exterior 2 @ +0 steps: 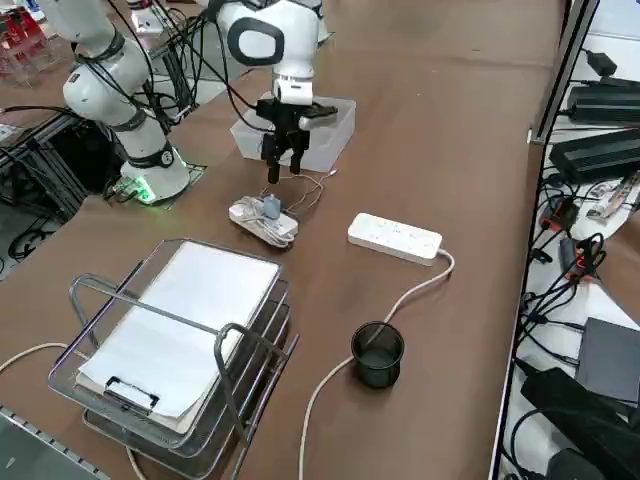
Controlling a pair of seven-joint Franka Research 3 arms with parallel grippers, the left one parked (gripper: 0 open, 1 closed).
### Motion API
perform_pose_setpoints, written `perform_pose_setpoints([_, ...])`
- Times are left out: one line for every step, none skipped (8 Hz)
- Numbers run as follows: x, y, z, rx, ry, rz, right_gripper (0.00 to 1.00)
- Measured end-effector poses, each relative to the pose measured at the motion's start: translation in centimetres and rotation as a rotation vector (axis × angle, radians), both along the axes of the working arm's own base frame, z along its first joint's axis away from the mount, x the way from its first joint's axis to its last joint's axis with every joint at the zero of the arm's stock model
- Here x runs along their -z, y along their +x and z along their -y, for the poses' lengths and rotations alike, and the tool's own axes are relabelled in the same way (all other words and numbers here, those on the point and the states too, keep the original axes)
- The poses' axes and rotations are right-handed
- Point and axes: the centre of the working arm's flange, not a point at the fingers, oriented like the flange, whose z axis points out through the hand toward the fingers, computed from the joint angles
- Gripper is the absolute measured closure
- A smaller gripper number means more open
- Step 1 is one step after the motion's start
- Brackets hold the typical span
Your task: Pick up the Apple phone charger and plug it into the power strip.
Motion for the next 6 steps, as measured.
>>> perform_pose_setpoints([1.4, -0.3, 0.4, 0.005, 0.008, -0.012, 0.03])
perform_pose_setpoints([2.6, -0.5, 0.8, 0.012, 0.009, -0.031, 0.05])
perform_pose_setpoints([3.7, -0.6, 1.2, 0.02, 0.008, -0.049, 0.05])
perform_pose_setpoints([4.4, -0.7, 1.5, 0.024, 0.006, -0.062, 0.07])
perform_pose_setpoints([4.9, -0.7, 1.7, 0.029, 0.005, -0.07, 0.1])
perform_pose_setpoints([5.2, -0.8, 2.1, 0.034, 0.003, -0.077, 0.18])
